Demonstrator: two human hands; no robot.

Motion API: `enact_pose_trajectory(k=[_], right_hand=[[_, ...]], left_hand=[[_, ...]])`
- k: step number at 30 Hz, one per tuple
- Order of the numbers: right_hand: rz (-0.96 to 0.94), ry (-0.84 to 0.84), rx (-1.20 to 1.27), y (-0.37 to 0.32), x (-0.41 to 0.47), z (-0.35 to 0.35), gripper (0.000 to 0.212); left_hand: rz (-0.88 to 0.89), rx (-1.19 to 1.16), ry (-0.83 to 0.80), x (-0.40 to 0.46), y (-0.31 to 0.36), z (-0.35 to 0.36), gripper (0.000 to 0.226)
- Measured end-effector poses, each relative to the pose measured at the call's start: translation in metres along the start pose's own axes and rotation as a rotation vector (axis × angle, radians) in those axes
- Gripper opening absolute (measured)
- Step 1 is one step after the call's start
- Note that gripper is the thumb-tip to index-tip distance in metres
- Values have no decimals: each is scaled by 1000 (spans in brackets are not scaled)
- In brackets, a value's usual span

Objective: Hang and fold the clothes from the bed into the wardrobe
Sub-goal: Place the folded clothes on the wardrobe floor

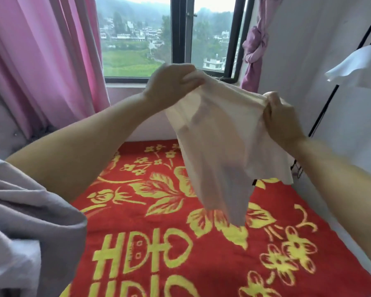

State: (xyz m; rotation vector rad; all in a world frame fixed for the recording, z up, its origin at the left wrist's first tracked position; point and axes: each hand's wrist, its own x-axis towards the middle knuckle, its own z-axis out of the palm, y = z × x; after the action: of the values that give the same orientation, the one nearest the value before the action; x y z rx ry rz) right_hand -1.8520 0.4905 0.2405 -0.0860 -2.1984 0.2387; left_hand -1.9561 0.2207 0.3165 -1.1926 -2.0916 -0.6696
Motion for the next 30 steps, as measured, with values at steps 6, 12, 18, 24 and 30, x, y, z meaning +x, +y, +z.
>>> enact_pose_trajectory(k=[6,12,18,24,30], right_hand=[[-102,-471,-6,-40,-96,13,46],[-175,-1150,96,-95,-335,152,29],[-61,-1711,191,-151,-566,245,50],[170,-1636,324,-129,-607,236,40],[631,-1171,177,-50,-580,235,18]], left_hand=[[3,-29,-86,-149,-61,49,24],[-22,2,-538,-413,-100,144,17],[-122,219,-847,-668,-100,201,26],[-403,275,-900,-741,-82,216,39],[-185,-63,-857,-701,11,264,38]])
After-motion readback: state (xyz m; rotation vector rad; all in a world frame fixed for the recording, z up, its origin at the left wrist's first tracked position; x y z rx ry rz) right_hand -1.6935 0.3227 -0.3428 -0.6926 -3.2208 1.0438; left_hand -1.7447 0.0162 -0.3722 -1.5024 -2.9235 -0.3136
